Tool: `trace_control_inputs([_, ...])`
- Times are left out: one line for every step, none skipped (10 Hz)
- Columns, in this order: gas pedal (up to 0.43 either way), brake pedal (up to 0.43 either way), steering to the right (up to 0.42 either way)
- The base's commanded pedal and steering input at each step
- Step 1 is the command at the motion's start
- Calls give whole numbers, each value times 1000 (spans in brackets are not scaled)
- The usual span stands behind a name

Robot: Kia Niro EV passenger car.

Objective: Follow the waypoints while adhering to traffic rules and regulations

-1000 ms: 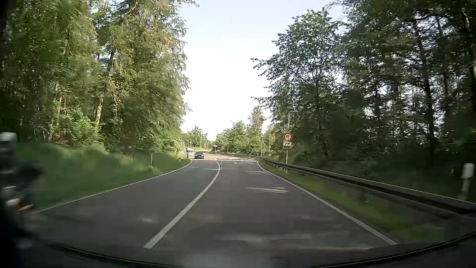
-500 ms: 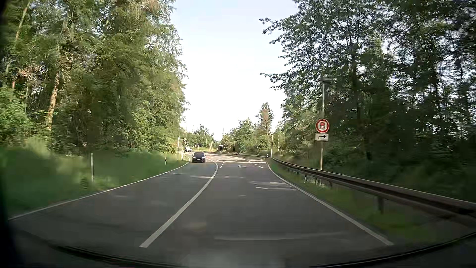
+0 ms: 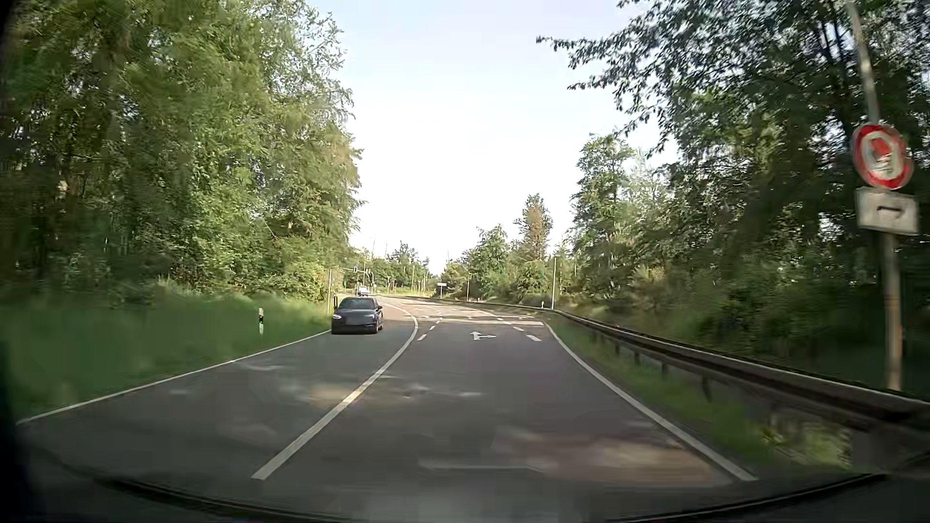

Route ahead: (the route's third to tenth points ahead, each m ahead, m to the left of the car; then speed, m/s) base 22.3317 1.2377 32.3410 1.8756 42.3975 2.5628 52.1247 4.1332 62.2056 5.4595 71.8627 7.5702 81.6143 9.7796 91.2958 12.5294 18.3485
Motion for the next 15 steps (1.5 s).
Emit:
trace_control_inputs([177,30,-10])
trace_control_inputs([177,30,-10])
trace_control_inputs([177,30,-9])
trace_control_inputs([177,30,-9])
trace_control_inputs([177,30,-9])
trace_control_inputs([177,30,-8])
trace_control_inputs([177,30,-9])
trace_control_inputs([177,30,-8])
trace_control_inputs([177,30,-9])
trace_control_inputs([177,24,-9])
trace_control_inputs([177,30,-9])
trace_control_inputs([177,30,-9])
trace_control_inputs([177,30,-9])
trace_control_inputs([177,30,-9])
trace_control_inputs([177,24,-9])
